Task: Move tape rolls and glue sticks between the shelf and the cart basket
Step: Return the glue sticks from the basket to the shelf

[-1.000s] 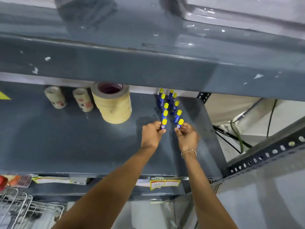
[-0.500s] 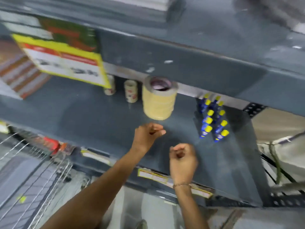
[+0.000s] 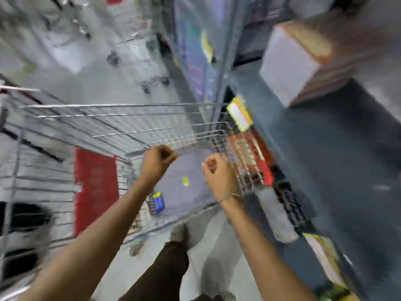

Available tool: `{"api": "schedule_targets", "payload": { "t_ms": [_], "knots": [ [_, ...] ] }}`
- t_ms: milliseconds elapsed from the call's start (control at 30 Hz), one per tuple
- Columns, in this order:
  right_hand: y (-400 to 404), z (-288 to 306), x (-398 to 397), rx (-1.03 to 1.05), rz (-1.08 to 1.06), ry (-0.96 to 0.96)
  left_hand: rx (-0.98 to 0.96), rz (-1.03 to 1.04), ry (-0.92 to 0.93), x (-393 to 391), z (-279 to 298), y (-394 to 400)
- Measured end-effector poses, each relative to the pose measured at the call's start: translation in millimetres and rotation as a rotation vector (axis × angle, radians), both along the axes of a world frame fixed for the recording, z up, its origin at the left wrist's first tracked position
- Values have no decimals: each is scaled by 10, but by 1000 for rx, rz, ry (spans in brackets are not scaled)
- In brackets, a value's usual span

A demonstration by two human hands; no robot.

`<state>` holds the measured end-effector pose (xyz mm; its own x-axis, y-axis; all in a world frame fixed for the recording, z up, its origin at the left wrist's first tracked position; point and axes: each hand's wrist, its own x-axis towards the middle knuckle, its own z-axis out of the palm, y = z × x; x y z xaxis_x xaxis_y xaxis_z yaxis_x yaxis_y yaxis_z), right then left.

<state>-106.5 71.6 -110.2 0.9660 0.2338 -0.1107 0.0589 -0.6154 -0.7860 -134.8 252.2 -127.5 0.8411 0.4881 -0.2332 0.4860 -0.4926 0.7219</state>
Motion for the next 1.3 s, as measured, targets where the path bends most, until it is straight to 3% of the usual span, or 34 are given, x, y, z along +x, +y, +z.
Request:
{"api": "schedule_targets", "payload": {
  "t_ms": [67, 167, 333, 467, 600, 767, 933, 1033, 1133, 1300],
  "knots": [
    [638, -427, 87, -210, 214, 121, 108, -1, 289, -152, -521, 510],
    [1210, -1173, 104, -530, 536, 422, 103, -219, 698, -370, -1197, 772],
    [1534, -2061, -41, -719, 666, 632, -12, -358, 857, -350, -1918, 712],
    [1590, -2379, -126, -811, 642, 688, -18, -333, 829, -360, -2205, 643],
    [1712, -2559, -156, -781, 615, 708, -34, -180, 757, -356, -2328, 581],
    [1768, -2623, -120, -832, 578, 642, 35, -121, 755, -416, -2428, 483],
    [1523, -2542, 30, -836, 464, 542, -21, -14, 622, -351, -2416, 441],
    [1392, -2334, 184, -740, 318, 609, -112, 50, 554, -214, -2253, 476],
    [1217, -2011, 400, -517, 126, 672, -250, 71, 425, 28, -1807, 434],
    [770, -1154, 559, -308, 5, 588, -377, 59, 118, 422, -906, 54]
  ]
}}
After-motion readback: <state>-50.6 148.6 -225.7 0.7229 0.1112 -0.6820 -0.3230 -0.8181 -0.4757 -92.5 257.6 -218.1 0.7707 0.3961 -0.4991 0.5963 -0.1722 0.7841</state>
